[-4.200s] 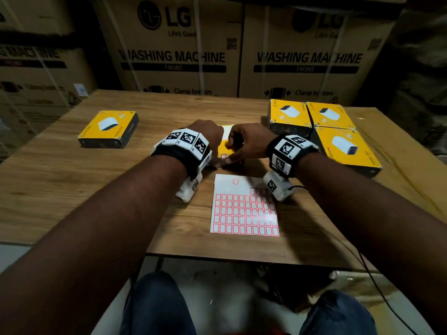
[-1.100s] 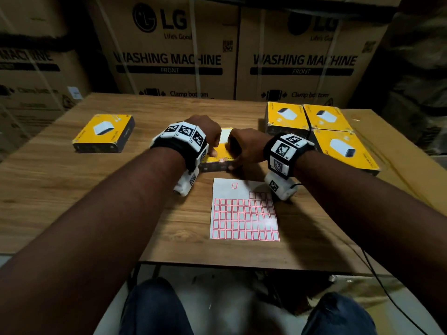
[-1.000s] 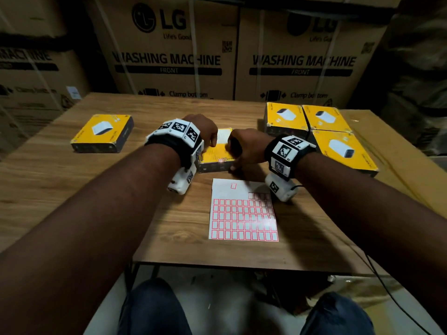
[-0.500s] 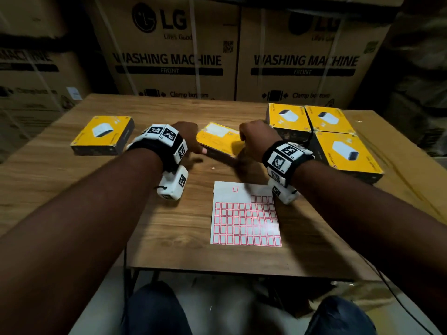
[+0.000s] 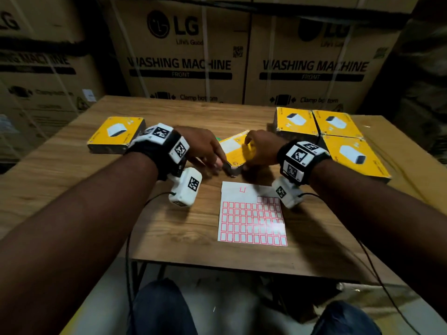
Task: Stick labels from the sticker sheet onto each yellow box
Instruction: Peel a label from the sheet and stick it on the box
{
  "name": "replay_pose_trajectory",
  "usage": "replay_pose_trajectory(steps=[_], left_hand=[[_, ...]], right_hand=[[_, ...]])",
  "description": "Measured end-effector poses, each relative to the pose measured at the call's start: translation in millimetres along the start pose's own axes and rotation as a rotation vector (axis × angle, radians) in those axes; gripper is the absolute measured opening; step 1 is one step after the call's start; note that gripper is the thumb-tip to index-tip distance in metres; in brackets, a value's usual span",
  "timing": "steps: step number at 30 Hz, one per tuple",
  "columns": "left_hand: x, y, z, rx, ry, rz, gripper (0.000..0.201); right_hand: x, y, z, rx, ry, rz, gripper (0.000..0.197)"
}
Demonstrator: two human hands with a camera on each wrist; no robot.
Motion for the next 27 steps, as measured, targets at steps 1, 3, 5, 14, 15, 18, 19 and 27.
replay_pose_trajectory(steps=[1,3,5,14,15,18,19,27], left_hand=[[-0.7,2.0,-1.5,-0.052,0.003,-0.143,0.03],[-7.7,4.6,-2.3,-0.271,-0.016,-0.432,0.045],[-14.4,-1.0,-0.6,-0.342,-0.043,-0.483,0.055],[-8.0,-14.3,7.5,-0.231,-0.016,-0.456,0.048],[-6.1,-14.9,6.5,-0.245,-0.022,-0.437,0.045],[-2.1,-19.5,-2.9,-0.304,-0.038,-0.407,0.041],[-0.6,-21.4,-6.8,-0.322,-0.041,-0.406,0.041],[0.5,-27.8,-24.5,-0.407,-0.018,-0.507,0.039]], right_hand=[[1.2,0.2,1.0,-0.001,-0.002,-0.014,0.05],[2.6,-0.9,3.5,0.015,-0.006,-0.045,0.044],[3.3,-2.4,9.0,0.032,-0.003,-0.025,0.05],[4.2,-5.1,25.5,-0.032,0.107,0.038,0.067],[5.1,-1.6,23.9,-0.041,0.125,0.039,0.062],[8.2,9.8,16.9,-0.072,0.167,0.039,0.046],[9.7,12.1,15.6,-0.071,0.179,0.04,0.045],[24.1,7.6,8.1,-0.075,0.217,0.03,0.054]])
Point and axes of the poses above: each hand's wrist, its own x-axis away from the middle knuckle, its own y-axis out of the back of the hand, z = x × y, the point moved 1 cm from there along -x, towards the middle knuckle, and after that the axes turned 13 degrees about y, right-handed, at the moved point
